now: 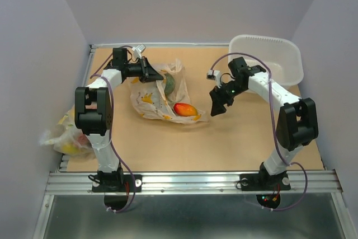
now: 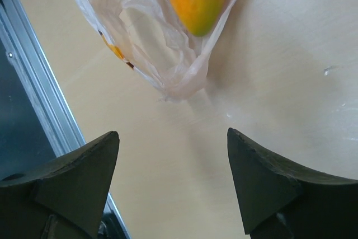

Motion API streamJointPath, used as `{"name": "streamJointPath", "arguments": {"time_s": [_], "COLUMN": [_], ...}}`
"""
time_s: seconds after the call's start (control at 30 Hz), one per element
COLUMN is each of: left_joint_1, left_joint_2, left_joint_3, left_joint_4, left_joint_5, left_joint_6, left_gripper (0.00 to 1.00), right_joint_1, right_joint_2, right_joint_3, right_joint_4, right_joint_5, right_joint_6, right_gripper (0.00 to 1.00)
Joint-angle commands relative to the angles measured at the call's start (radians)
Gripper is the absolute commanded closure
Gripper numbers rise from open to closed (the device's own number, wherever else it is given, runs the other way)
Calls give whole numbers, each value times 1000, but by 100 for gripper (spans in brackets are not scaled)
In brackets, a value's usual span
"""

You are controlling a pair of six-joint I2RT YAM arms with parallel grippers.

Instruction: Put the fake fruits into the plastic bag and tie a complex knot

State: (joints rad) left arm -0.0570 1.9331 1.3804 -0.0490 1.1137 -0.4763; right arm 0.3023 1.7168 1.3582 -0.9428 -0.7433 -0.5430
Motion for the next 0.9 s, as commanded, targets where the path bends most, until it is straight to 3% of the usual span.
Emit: {"name": "streamJointPath", "arguments": {"time_s": [0.0,0.33,0.43,0.47,0.53,0.57,0.77,0.87], "left_joint_1": [-1,-6,-7,-9,-9,-9,-1,12], "left_joint_2": [-62,-62,-62,-62,-66,-75,-146,-184], "left_joint_3": [5,16,17,19,19,17,45,83], "left_joint_4": [-23,-32,-31,-34,-32,-32,-43,-77], "left_joint_5": [5,-12,-17,-17,-18,-18,-18,-34], "left_joint_6": [44,61,62,61,65,71,137,209], "left_gripper": [100,99,98,97,92,88,74,60], "right_joint_1": [29,101,107,109,109,109,110,133], "right_joint_2": [4,109,128,135,132,115,47,30], "right_joint_3": [-1,10,-4,-2,2,12,38,38], "right_joint_4": [59,139,141,141,139,137,136,134], "right_joint_5": [-1,-5,-7,-8,-10,-13,-53,-45], "right_joint_6": [-58,0,6,8,8,8,14,3], "right_gripper": [17,21,38,58,78,96,99,99]}}
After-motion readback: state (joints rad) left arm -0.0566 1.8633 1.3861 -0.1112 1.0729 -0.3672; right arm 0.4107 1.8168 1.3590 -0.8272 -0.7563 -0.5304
